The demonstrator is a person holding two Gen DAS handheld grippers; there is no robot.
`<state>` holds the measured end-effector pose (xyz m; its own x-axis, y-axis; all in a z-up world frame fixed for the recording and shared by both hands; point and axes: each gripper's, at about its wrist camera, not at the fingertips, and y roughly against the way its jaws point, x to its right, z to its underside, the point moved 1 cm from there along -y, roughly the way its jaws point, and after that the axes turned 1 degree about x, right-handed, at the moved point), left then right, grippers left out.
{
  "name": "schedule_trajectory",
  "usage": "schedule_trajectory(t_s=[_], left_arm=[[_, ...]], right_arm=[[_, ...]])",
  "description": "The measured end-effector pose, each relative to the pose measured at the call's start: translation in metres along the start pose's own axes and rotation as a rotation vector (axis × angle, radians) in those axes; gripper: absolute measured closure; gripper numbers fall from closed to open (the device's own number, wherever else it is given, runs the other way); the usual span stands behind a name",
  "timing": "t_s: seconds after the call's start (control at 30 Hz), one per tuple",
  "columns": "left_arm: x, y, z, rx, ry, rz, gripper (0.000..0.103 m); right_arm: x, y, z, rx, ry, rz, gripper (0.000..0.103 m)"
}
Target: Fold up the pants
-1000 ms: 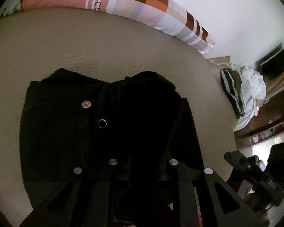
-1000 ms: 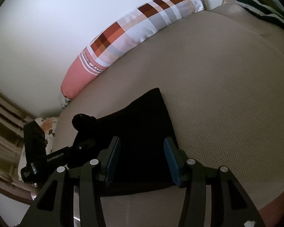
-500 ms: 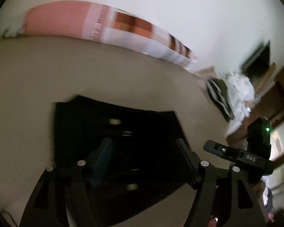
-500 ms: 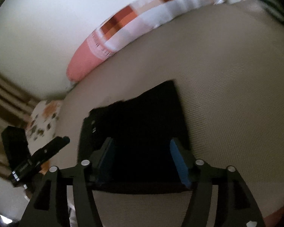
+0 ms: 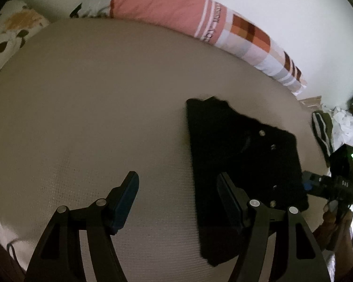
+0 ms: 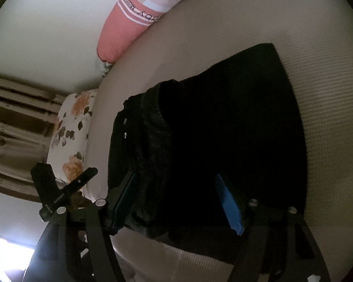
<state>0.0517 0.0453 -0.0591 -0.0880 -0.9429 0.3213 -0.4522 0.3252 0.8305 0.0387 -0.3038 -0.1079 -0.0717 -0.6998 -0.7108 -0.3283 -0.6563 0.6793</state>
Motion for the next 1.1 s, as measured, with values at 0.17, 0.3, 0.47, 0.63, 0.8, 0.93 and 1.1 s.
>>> schedule_trajectory(t_s=[0.17,0.3,0.47,0.63,0.8,0.93,1.1], left_arm=[[-0.012,-0.005,0.007,-0.016,0.027,-0.019,0.034],[-0.016,-0.009,0.009,-0.031,0.052,-0.020,0.034],[-0.013,-0.011,0.009,-0.030,0.056,-0.015,0.034],[0.004,-0.012,0.000,-0.012,0.037,0.002,0.034],[0.031,-0.014,-0.014,0.007,-0.018,0.029,0.034],[0.056,-0.015,-0.022,0.022,-0.071,0.053,0.034],[0.084,-0.033,-0.024,0.007,-0.145,0.037,0.034]], right_arm=[[0.002,-0.018,-0.016,-0.013,0.006,-0.048,0.052],[0.007,-0.032,-0.034,0.002,-0.024,-0.106,0.060],[0.005,-0.044,-0.044,0.006,-0.059,-0.139,0.084],[-0.028,-0.008,-0.039,0.078,-0.014,-0.129,0.092],[-0.048,0.036,-0.040,0.185,0.027,-0.096,0.092],[-0.016,0.060,-0.045,0.258,-0.052,-0.030,0.092],[0.044,0.044,-0.039,0.216,-0.112,0.181,0.092]])
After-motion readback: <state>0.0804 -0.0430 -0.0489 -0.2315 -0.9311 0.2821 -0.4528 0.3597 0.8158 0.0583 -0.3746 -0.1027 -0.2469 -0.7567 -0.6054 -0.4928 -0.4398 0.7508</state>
